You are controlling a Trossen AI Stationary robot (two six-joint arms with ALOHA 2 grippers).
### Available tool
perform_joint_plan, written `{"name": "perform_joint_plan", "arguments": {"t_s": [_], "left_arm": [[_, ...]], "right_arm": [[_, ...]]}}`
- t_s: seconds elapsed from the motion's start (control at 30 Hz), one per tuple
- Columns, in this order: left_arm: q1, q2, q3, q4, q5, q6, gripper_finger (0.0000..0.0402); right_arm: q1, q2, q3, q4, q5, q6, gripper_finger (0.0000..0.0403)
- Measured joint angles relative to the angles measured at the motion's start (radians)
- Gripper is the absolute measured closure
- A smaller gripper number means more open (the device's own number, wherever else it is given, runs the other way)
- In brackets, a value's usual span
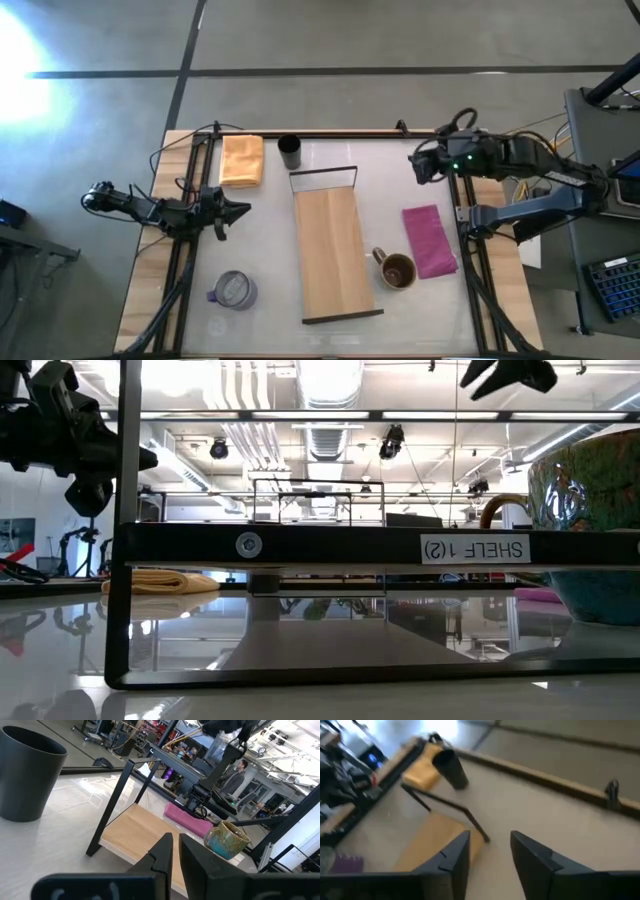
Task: Stack small to large cups/mugs on shelf
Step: Put the purple mug on the shelf
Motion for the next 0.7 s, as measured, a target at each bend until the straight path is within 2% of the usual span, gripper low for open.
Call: {"name": "perform_joint_plan", "arguments": {"t_s": [0.2,0.47,0.63,0.7], "left_arm": [[0.000,0.000,-0.002,0.135,-0.033,0.002,0.0385],[0.000,0.000,0.000,0.379,-0.059,-0.003,0.0385],[0.000,-0.001,0.000,0.422,-0.074,0.100,0.0385],[0.000,0.000,0.000,0.491,-0.124,0.150,0.0385]], "right_arm": [[0.000,0.019,0.012,-0.007,-0.003,0.032,0.0220],[-0.001,0.023,0.011,-0.006,0.000,0.058,0.0216],[-0.001,0.030,0.010,-0.006,0.000,0.068,0.0216],[-0.001,0.036,0.010,-0.006,0.001,0.068,0.0216]]}}
